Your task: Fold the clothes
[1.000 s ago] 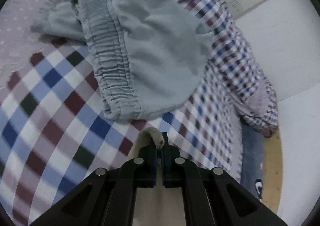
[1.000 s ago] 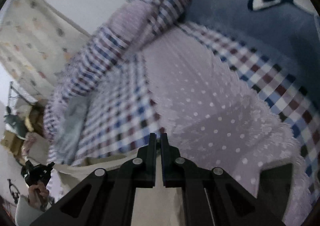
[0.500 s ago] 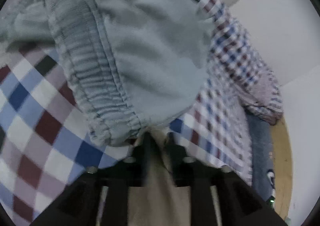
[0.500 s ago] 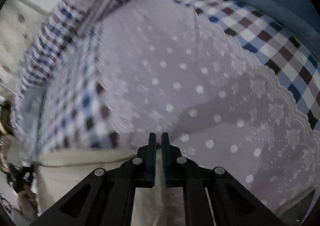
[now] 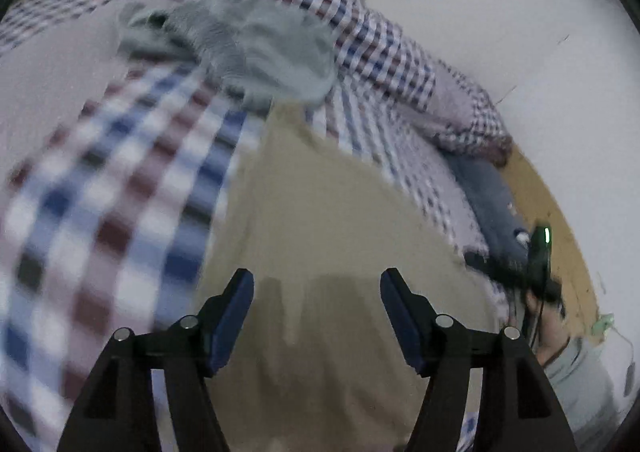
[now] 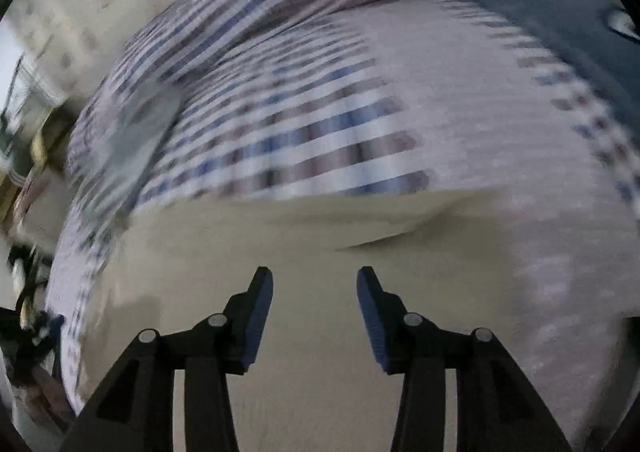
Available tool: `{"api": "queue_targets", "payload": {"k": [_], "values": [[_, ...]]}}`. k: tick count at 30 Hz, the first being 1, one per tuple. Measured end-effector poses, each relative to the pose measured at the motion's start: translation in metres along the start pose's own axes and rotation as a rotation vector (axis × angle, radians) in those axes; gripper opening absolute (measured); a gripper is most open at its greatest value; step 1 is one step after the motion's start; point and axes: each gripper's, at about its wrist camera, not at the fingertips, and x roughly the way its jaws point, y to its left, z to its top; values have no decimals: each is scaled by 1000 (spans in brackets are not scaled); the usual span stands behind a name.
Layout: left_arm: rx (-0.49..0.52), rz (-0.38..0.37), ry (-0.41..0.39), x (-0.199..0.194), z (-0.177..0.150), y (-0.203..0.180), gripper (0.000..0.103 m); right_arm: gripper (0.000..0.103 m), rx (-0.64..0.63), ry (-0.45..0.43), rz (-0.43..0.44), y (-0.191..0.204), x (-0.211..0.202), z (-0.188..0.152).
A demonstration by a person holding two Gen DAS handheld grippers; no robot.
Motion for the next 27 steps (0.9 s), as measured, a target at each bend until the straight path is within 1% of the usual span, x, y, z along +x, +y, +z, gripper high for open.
{"api": "queue_targets", "payload": {"k": [1, 2, 3, 4, 5, 6, 7, 8, 10, 12, 16, 18, 21, 23, 24, 27], "values": [[23, 20, 21, 4, -7, -2, 62, 47, -24, 16, -4, 13, 10, -1], [56, 60, 42, 9, -13, -6, 52, 47, -48, 32, -14, 26, 20, -2], [83, 97, 41, 10, -16, -7, 48, 47, -71, 48, -23, 38, 29, -3], [102, 129, 38, 11, -20, -7, 37, 47, -94, 63, -32, 50, 39, -4], [89, 136, 23, 10, -24, -3, 28, 47, -117, 79, -41, 62, 49, -4], [64, 136, 11, 8, -27, 3, 23, 47, -141, 94, -50, 74, 59, -5], [53, 134, 9, 7, -28, 8, 15, 47, -164, 110, -60, 86, 68, -6], [42, 132, 7, 6, -30, 12, 10, 47, -178, 120, -80, 93, 77, -5], [22, 127, 4, 3, -32, 21, 7, 47, -202, 123, -129, 99, 92, 2], [31, 128, 4, 7, -30, 24, 6, 50, -225, 126, -177, 105, 108, 10], [76, 145, -2, 4, -36, 23, 6, 52, -220, 71, -250, 103, 123, 58], [75, 144, -1, 2, -35, 23, 6, 52, -184, 19, -302, 98, 120, 82], [64, 133, -7, 3, -31, 22, 6, 52, -74, -89, -281, 86, 90, 101], [51, 123, -13, 3, -27, 23, 6, 52, -57, -107, -233, 81, 70, 90], [28, 110, -22, -1, -25, 26, 6, 52, -52, -114, -208, 79, 60, 83], [-50, 68, -61, -19, -19, 42, 13, 53, -34, -134, -133, 72, 30, 63]]}}
